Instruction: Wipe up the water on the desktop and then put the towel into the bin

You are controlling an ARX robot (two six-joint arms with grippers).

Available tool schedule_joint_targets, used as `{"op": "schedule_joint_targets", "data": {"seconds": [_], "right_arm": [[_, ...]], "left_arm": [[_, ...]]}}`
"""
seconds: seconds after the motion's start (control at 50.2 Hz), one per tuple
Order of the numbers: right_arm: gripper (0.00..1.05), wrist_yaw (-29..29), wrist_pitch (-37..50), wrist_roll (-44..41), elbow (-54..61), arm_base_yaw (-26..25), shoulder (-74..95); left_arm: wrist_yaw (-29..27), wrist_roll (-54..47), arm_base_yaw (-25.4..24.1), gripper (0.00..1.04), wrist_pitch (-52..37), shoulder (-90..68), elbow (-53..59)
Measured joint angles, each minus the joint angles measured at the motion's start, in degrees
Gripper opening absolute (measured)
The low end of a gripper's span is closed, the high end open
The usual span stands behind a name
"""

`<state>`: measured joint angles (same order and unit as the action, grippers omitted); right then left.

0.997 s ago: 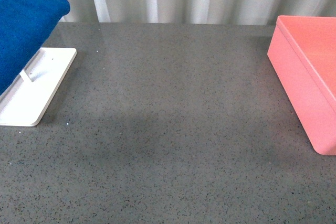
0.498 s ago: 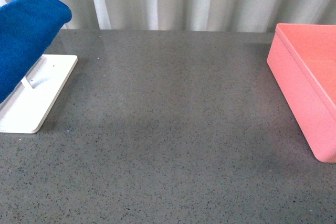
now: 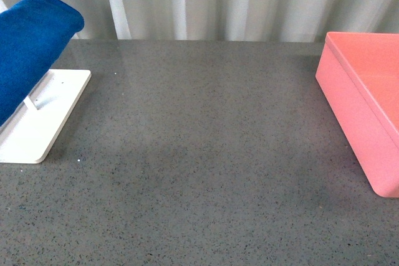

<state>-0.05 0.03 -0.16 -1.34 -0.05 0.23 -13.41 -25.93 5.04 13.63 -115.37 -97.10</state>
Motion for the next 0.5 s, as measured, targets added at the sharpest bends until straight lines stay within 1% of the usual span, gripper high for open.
{"op": "schedule_joint_targets", "data": {"seconds": [0.159, 0.239, 0.319, 0.498], "right_arm": [[0.98, 0.0, 0.0, 0.0, 0.0, 0.0, 0.0], [0.98, 0.0, 0.0, 0.0, 0.0, 0.0, 0.0], [0.98, 0.0, 0.0, 0.0, 0.0, 0.0, 0.0], [0.98, 0.0, 0.0, 0.0, 0.0, 0.0, 0.0]], "left_arm": [[-0.63, -1.07, -5.07, 0.98, -0.11, -2.12, -0.61], [-0.5, -1.27, -6.45, 0.98, -0.55, -2.12, 0.59], [-0.11, -1.7, -7.17, 0.98, -1.57, -2.19, 2.56], [-0.66, -2.64, -6.84, 0.98, -3.41, -4.09, 4.87]]}}
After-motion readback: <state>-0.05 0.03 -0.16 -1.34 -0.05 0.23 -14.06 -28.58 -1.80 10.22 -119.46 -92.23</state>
